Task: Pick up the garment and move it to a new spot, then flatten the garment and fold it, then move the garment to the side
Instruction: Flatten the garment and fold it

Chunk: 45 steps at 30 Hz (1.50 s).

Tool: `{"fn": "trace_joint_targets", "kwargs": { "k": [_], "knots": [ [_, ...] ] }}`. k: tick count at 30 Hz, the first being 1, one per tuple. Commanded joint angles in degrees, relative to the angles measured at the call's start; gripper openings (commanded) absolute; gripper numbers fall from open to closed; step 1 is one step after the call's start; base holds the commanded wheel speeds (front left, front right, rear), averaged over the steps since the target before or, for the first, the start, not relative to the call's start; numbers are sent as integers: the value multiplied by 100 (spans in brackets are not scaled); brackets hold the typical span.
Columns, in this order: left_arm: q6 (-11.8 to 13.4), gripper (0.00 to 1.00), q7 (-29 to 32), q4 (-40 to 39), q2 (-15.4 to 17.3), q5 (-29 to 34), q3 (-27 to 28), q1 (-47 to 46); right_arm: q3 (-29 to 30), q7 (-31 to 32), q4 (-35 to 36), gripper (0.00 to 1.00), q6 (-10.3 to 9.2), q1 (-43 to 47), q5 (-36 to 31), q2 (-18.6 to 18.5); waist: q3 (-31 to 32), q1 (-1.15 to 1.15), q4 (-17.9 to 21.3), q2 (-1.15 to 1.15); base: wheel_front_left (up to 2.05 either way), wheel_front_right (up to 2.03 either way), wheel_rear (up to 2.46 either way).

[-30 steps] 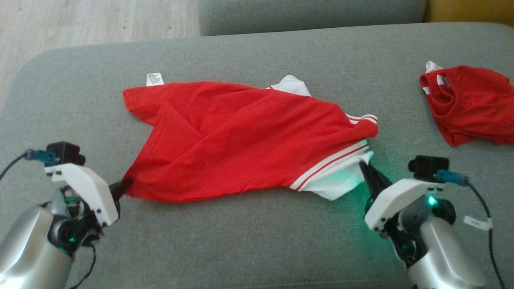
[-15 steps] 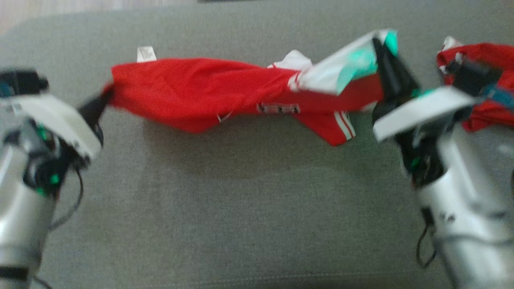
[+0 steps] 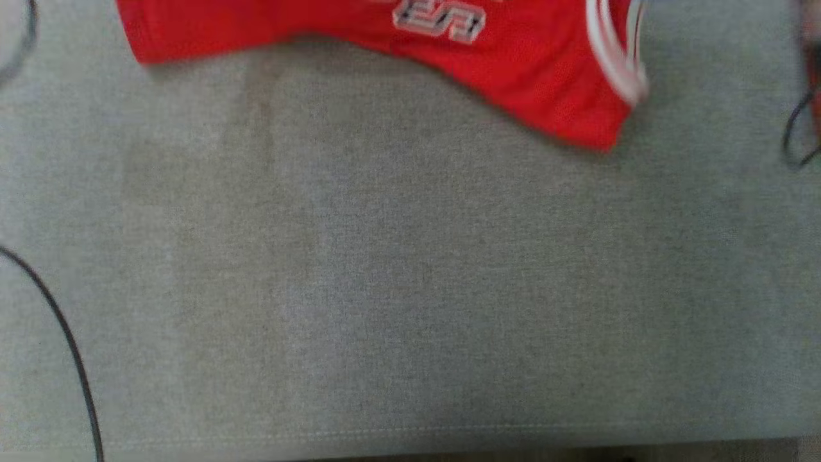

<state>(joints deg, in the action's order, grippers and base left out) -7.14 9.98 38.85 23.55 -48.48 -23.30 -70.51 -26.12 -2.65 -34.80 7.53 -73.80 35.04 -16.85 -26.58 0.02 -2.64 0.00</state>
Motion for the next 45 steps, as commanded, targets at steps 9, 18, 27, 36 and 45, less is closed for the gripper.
{"fn": "trace_joint_targets", "kwargs": {
  "k": [9,18,27,36,45],
  "knots": [
    [-35,0,-348,659,70,-31,227,-2294,-67,-282,-919,0,-4,-2401,362,-118,-484,-2,-81,0,0,0,0],
    [-35,0,-347,1356,-2,-152,-60,-3331,-436,-335,-1613,0,-4,-3644,557,-102,-559,-2,-36,0,0,0,0],
    [-35,0,-434,1496,19,-552,-756,-2626,-1300,-327,-1617,0,-4,-3070,1053,-234,-438,-2,-13,0,0,0,0],
    [-35,0,-345,748,434,-1314,-1841,-964,-2454,-205,-722,0,-4,-1397,1591,-1010,425,-2,34,0,0,0,0],
    [-35,0,365,310,977,-2205,-2393,665,-3875,1508,211,0,-4,384,2187,-1842,1717,-2,263,0,0,0,0]
  ]
}}
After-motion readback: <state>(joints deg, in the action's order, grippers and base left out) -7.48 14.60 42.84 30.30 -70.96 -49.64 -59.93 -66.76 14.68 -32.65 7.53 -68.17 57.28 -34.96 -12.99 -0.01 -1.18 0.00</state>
